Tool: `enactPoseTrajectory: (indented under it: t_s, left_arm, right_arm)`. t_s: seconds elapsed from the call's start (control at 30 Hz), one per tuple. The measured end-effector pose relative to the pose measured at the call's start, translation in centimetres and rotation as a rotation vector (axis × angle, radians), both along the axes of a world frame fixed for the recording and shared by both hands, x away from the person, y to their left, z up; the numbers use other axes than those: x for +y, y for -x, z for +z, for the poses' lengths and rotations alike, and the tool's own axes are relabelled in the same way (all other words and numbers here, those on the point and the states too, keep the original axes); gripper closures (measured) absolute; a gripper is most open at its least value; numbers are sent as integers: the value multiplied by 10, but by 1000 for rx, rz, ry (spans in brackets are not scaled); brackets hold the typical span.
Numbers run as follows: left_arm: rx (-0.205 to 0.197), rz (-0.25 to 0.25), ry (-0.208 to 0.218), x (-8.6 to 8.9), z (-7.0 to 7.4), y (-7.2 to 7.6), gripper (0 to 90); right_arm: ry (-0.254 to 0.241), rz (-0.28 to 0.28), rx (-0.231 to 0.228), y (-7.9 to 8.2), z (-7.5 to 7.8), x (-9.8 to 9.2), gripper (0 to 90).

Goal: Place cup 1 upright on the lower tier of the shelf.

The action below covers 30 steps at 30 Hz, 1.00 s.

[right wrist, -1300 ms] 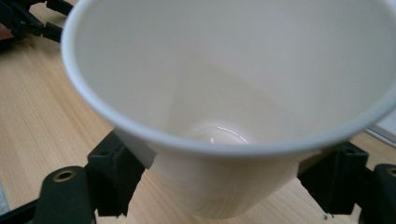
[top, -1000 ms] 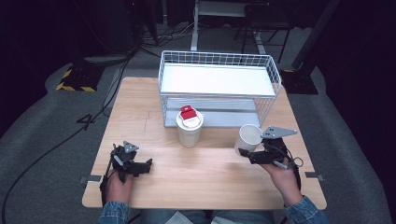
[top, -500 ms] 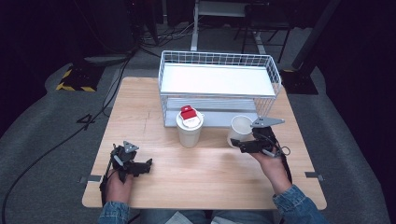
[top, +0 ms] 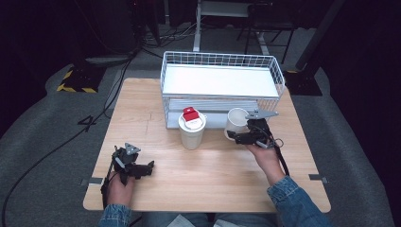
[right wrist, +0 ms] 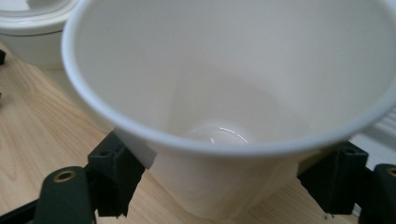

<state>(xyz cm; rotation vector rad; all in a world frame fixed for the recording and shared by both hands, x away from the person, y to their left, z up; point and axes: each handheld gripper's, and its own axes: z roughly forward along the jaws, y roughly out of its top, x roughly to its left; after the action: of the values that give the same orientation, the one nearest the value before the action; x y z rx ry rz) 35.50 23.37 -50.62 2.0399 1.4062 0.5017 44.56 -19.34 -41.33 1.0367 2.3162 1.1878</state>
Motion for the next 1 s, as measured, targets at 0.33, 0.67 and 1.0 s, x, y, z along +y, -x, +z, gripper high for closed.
enactPoseTrajectory:
  t_s: [0.33, 0.67, 1.0]
  left_arm:
    - [1, 0, 0, 0, 0, 0, 1]
    - [1, 0, 0, 0, 0, 0, 1]
    - [0, 0, 0, 0, 0, 0, 1]
  right_arm:
    - [25, -33, -14, -17, -2, 13, 231]
    - [38, -42, 4, -36, -8, 24, 231]
    - [38, -53, -12, -50, -15, 32, 231]
